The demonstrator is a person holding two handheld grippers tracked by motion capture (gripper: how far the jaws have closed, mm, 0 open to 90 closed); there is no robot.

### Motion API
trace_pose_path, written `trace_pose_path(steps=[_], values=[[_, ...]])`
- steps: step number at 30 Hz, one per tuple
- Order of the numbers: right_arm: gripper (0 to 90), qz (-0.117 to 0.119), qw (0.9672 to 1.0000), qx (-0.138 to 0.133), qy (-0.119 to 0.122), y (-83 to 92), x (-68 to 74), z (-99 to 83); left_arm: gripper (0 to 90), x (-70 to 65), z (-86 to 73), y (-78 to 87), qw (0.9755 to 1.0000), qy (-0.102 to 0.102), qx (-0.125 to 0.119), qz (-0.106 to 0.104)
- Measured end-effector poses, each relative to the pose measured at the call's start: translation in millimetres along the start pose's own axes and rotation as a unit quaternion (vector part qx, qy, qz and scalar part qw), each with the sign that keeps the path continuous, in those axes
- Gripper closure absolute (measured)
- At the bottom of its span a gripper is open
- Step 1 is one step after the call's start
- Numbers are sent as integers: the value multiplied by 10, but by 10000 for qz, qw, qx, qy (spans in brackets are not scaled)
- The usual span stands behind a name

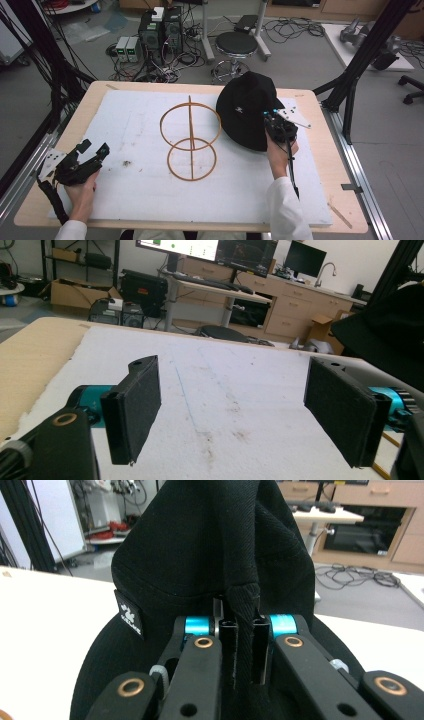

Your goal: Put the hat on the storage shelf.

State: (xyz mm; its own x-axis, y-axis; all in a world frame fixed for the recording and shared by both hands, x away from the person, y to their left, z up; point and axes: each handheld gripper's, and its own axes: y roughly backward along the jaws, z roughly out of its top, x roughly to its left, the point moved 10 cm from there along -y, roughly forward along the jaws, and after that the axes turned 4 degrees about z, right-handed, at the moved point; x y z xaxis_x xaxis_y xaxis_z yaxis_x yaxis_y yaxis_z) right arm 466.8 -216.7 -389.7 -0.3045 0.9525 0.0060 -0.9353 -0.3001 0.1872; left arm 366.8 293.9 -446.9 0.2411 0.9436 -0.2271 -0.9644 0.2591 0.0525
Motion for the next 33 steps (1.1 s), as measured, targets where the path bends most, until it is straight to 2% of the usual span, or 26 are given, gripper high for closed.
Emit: trace_pose_path(steps=[5, 6, 10, 16, 23, 27, 33], values=[[882, 22, 9997, -201, -152, 81, 1, 99, 230, -15, -6, -6, 10000, -17, 13, -11], [882, 21, 9993, -314, -199, 120, -8, 147, 230, -15, -7, -6, 10000, -18, 15, -10], [882, 32, 9989, -421, -194, 169, -4, 199, 230, -22, -14, -8, 10000, -11, 36, -15], [881, 153, 9967, -783, -176, 280, 55, 362, 231, -39, -20, -11, 10000, -40, 43, -32], [880, 203, 9949, -973, -150, 344, 115, 479, 231, -27, -15, -6, 10000, -13, 23, -8], [880, 281, 9934, -1098, -146, 380, 160, 577, 231, -23, -18, -10, 10000, -1, 38, -12], [880, 390, 9896, -1381, -127, 471, 232, 820, 231, -13, -12, -7, 10000, 22, 13, -1]])
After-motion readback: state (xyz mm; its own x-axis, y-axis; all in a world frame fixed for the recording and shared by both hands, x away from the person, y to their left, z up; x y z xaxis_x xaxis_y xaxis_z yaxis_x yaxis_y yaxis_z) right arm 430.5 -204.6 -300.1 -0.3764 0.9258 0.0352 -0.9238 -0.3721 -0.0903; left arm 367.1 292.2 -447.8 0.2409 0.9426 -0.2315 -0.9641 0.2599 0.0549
